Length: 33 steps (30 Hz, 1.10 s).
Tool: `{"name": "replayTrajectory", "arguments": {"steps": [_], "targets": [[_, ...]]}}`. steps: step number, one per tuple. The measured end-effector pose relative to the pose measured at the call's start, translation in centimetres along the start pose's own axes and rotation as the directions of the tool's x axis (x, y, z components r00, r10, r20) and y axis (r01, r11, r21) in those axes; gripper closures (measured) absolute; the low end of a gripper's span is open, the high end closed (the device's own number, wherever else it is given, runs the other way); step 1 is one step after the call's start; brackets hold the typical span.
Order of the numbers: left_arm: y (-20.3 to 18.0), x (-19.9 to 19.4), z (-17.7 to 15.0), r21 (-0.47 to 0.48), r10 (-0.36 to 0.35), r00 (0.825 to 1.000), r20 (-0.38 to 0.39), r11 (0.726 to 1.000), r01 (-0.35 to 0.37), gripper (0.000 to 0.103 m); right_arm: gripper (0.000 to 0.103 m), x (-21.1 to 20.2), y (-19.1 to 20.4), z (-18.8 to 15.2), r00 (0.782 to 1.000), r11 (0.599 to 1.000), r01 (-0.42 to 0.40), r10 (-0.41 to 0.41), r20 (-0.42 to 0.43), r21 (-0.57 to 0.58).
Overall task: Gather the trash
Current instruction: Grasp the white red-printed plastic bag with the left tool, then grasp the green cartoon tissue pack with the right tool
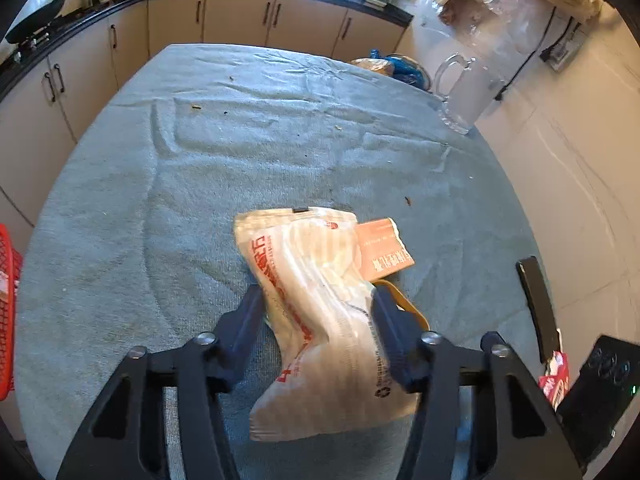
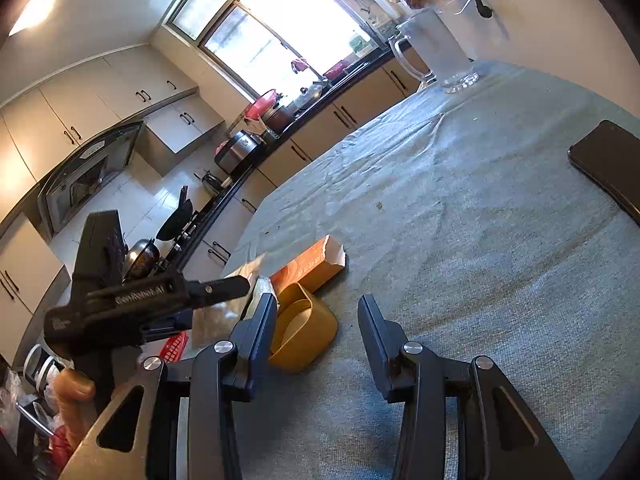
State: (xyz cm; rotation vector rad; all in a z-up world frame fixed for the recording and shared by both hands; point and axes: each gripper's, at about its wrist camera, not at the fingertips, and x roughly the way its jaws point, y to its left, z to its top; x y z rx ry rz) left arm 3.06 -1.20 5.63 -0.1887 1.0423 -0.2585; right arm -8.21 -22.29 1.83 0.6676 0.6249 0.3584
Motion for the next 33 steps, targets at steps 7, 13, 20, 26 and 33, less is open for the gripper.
{"name": "replayTrajectory", "arguments": {"steps": [7, 13, 20, 26, 33], "targets": [[2.4, -2.3, -1.5, 0.012, -0.077, 0.994, 0.083, 0.997, 0.076, 0.052, 0.057, 0.3, -0.2, 0.1, 1.000, 1.000, 0.003, -0.003, -0.010, 0.003], [6.3, -5.4, -4.1, -0.012, -0.061, 0.987, 0.147, 0.998, 0.063, 0.052, 0.050, 1.1, 0.5, 0.1, 0.998, 0.999, -0.020, 0.018, -0.063, -0.042], [8.9, -6.7, -7.5, 0.013, -0.010, 0.981, 0.192, 1.000, 0.008, 0.052, 0.045, 2.2, 6.2, -0.5, 0.990, 0.969, -0.029, -0.006, -0.144, -0.246], [9.3, -7.3, -8.8, 0.053, -0.024, 0.977, 0.212, 0.999, 0.013, 0.052, 0.012, 4.7, 12.6, 0.2, 0.981, 0.848, 0.050, -0.141, -0.135, -0.527], [10.9, -7.6, -9.5, 0.043, -0.046, 0.974, 0.221, 0.998, 0.037, 0.052, 0.012, 10.7, 14.2, -0.3, 0.927, 0.723, 0.055, -0.293, -0.234, -0.689]]}}
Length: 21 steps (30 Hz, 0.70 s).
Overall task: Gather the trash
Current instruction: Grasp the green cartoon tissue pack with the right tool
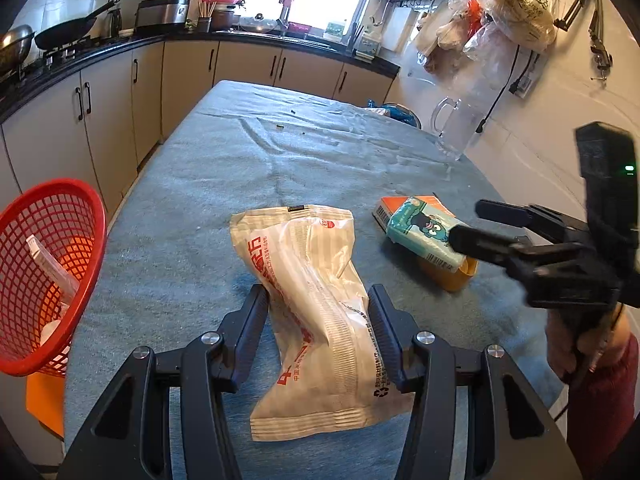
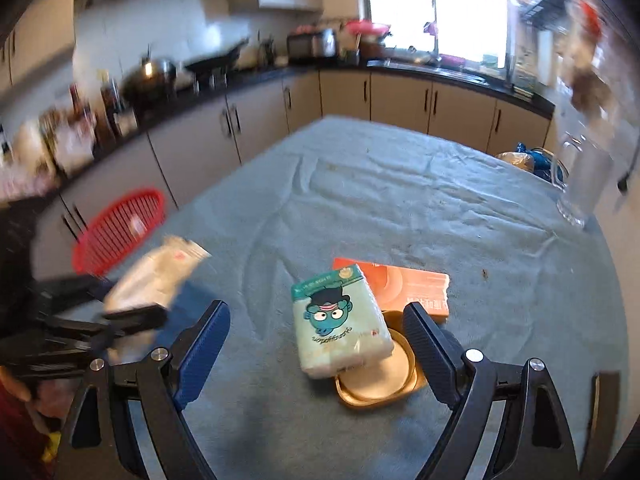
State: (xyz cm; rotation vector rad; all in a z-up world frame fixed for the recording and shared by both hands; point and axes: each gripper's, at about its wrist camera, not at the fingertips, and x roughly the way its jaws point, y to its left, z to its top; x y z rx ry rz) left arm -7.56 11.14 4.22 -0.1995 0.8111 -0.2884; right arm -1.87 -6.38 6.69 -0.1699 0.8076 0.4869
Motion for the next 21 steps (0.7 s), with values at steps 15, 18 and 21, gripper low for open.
{"name": "replayTrajectory", "arguments": {"steps": [15, 18, 21], "targets": [[-0.2, 0.1, -0.4, 0.015, -0.003, 1.000, 0.009, 1.000, 0.003, 0.052, 0.084, 1.1, 1.0, -1.0, 0.997, 0.999, 0.040, -0.040, -0.066, 0.003], [-0.3, -0.1, -0.4, 0.015, 0.002, 1.000, 0.014, 1.000, -0.002, 0.052, 0.083, 0.4, 1.7, -1.2, 0.998, 0.999, 0.049, -0.049, -0.039, 0.003], [-0.3, -0.8, -0.5, 0.008, 0.001, 1.000, 0.022, 1.000, -0.001, 0.052, 0.062, 0.5, 2.0, -1.2, 0.997, 0.998, 0.068, -0.067, -0.040, 0.008]]}}
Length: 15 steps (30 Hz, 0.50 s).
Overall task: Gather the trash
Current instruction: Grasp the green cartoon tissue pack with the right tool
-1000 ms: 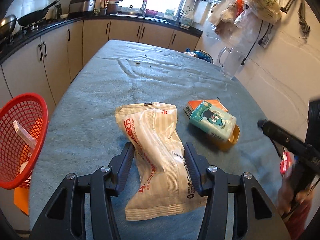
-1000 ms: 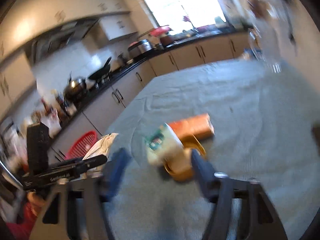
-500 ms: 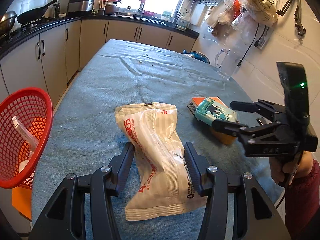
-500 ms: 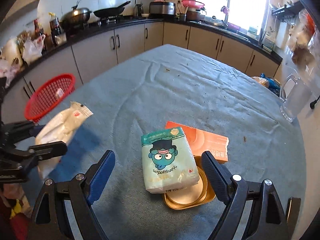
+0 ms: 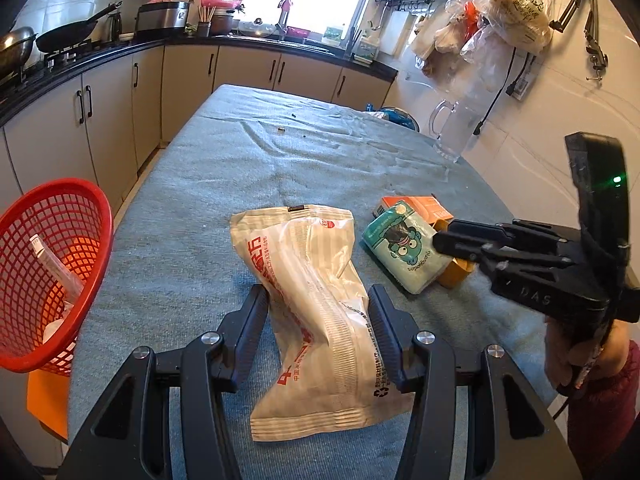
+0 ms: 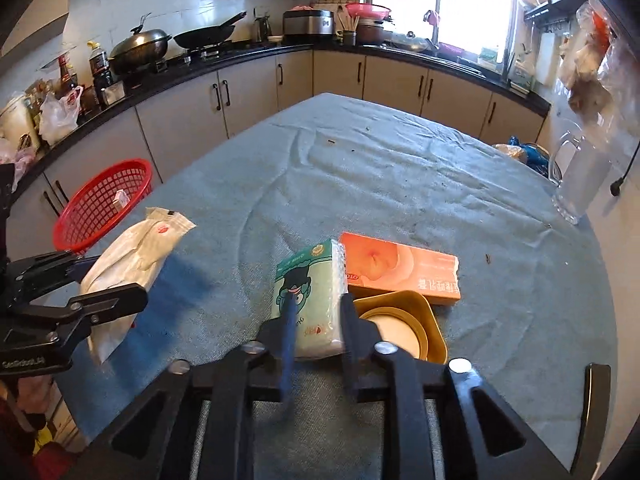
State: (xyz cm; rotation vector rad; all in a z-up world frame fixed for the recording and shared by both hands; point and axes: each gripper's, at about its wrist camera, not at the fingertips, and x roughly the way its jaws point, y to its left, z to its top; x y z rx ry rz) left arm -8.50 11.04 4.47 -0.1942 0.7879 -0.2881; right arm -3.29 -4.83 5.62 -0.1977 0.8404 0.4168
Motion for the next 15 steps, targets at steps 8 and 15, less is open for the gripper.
{"name": "replayTrajectory", "arguments": {"steps": [8, 15], "targets": [[0.3, -1.3, -0.7, -0.007, 0.017, 1.000, 0.011, 1.000, -0.017, 0.052, 0.045, 0.7, 3.1, 0.1, 0.996, 0.990, 0.089, -0.089, 0.001, -0.108], [1.0, -1.6, -1.0, -0.016, 0.009, 1.000, 0.012, 1.000, -0.009, 0.052, 0.041, 3.0, 3.9, -0.2, 0.986, 0.976, 0.153, -0.160, -0.034, -0.156]]}}
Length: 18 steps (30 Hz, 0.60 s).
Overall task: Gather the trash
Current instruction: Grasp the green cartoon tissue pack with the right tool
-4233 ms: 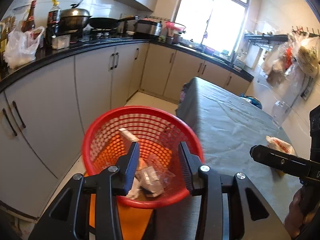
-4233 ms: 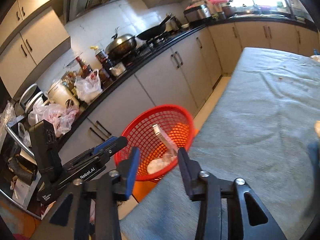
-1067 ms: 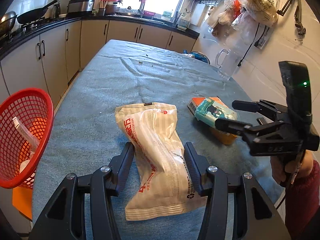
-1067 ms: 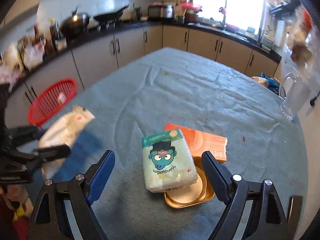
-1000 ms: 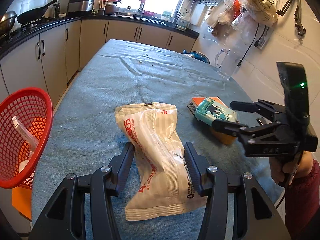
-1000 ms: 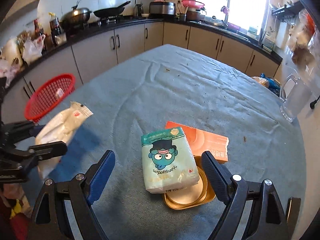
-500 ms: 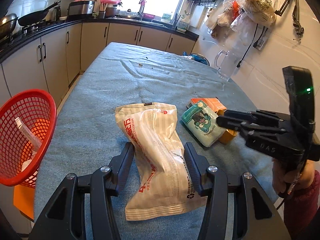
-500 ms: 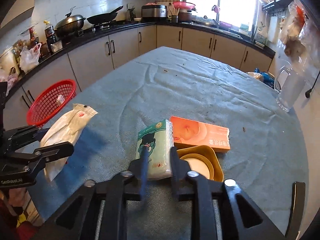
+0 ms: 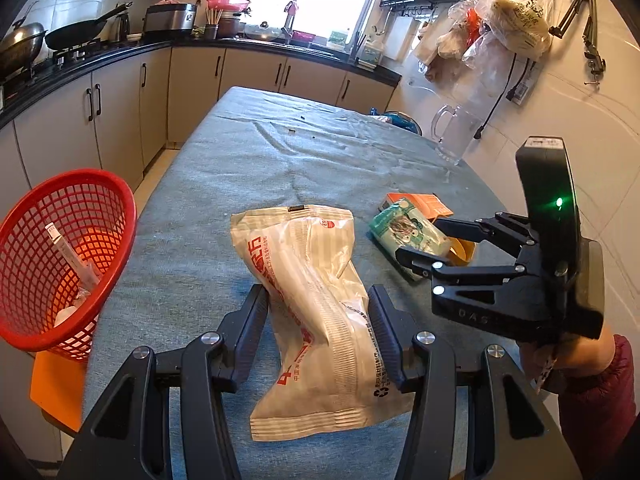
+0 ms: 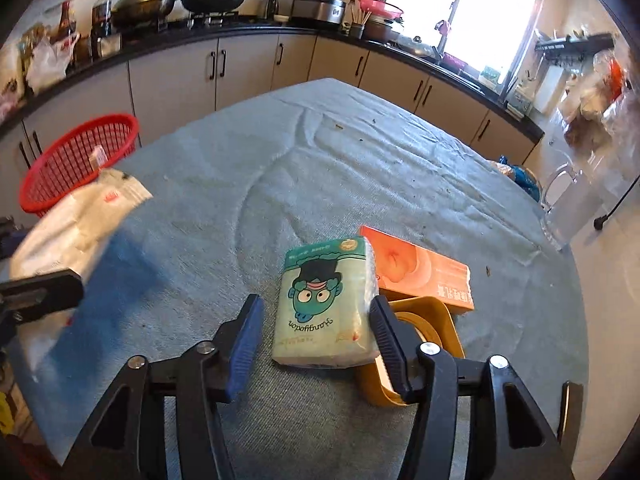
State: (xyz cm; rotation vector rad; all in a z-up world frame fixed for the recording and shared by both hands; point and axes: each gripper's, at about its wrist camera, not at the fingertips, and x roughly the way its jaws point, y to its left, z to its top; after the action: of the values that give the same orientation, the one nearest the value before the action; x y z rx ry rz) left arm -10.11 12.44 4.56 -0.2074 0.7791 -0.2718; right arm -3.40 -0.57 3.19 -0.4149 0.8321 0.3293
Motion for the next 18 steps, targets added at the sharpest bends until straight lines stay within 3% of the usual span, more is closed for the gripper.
{"name": "replayTrajectory", "arguments": {"steps": [7, 13, 18], "targets": [[0.5, 0.9, 0.0, -0.003, -0.019, 1.000, -0.016, 1.000, 0.018, 0.052, 0.040, 1.8, 0.9, -0.2, 0.995, 0.992, 0.087, -0.090, -0.032, -0.091], [0.2, 1.7, 0.3, 0.008, -0.019, 1.000, -0.017, 1.000, 0.019, 0.052, 0.062, 1.5, -1.4, -0.8, 1.000, 1.000, 0.007, -0.007, -0.015, 0.011], [-0.1, 1.9, 0.5, 0.012, -0.016, 1.000, -0.005, 1.000, 0.016, 0.052, 0.064, -1.5, -2.4, -1.5, 0.996, 0.990, -0.068, 0.060, 0.067, 0.122]]}}
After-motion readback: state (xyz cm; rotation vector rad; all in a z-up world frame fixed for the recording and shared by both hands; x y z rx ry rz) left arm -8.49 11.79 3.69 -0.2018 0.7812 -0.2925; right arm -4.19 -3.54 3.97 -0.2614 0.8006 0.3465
